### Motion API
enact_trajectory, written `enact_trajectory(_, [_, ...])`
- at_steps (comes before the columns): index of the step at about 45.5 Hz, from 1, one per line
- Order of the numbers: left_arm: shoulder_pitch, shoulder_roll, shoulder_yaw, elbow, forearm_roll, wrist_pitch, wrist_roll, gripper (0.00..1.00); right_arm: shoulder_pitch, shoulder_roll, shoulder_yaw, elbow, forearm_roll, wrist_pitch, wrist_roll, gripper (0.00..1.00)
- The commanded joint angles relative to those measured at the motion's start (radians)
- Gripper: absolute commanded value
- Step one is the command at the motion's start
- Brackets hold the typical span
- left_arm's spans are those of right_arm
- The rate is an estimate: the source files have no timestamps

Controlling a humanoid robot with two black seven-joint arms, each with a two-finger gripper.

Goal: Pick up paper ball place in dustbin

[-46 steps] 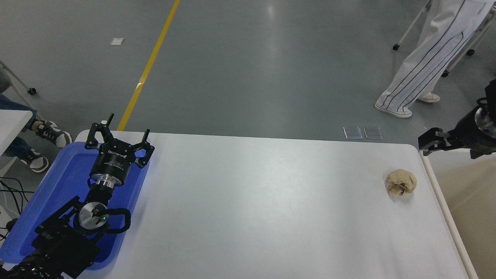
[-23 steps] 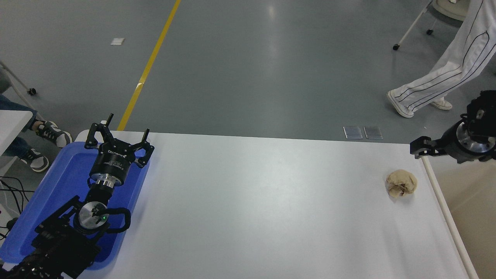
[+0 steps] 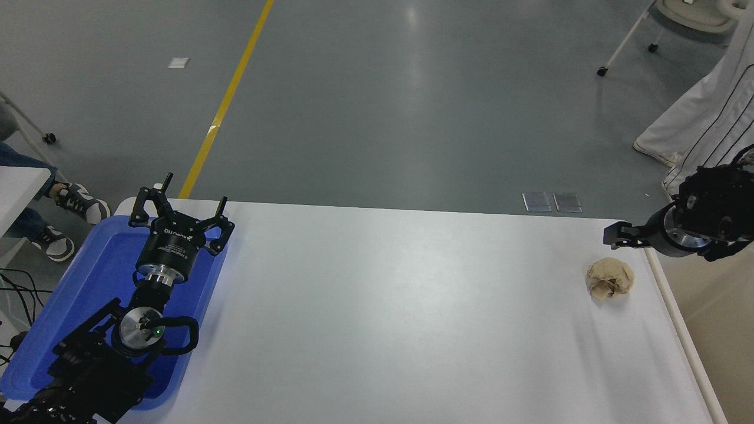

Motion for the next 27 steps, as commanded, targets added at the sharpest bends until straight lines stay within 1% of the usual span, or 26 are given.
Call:
enact_trajectory(1, [0.0,0.0,0.0,0.0,0.0,0.0,0.0,1.0,-0.134,0.074,0.029,-0.139,0.015,-0.073,0.0,1.0])
enact_trajectory(4, [0.0,0.0,0.0,0.0,0.0,0.0,0.0,1.0,-0.172,0.099,0.031,-0.174,0.016,-0.102,-0.002,1.0])
enact_trajectory(15, [0.0,0.0,0.0,0.0,0.0,-0.001,0.0,1.0,-0.236,0.133,0.034,-0.255,0.019,-0.158,-0.002,1.0])
enact_trajectory(21, [0.0,0.0,0.0,0.0,0.0,-0.001,0.0,1.0,-0.275,0.139,0.053,-0.288,0.018,-0.2,-0.002,1.0])
enact_trajectory(27, [0.0,0.0,0.0,0.0,0.0,-0.001,0.0,1.0,-0.302,0.144,0.075,-0.315,0.018,-0.208,-0.002,1.0])
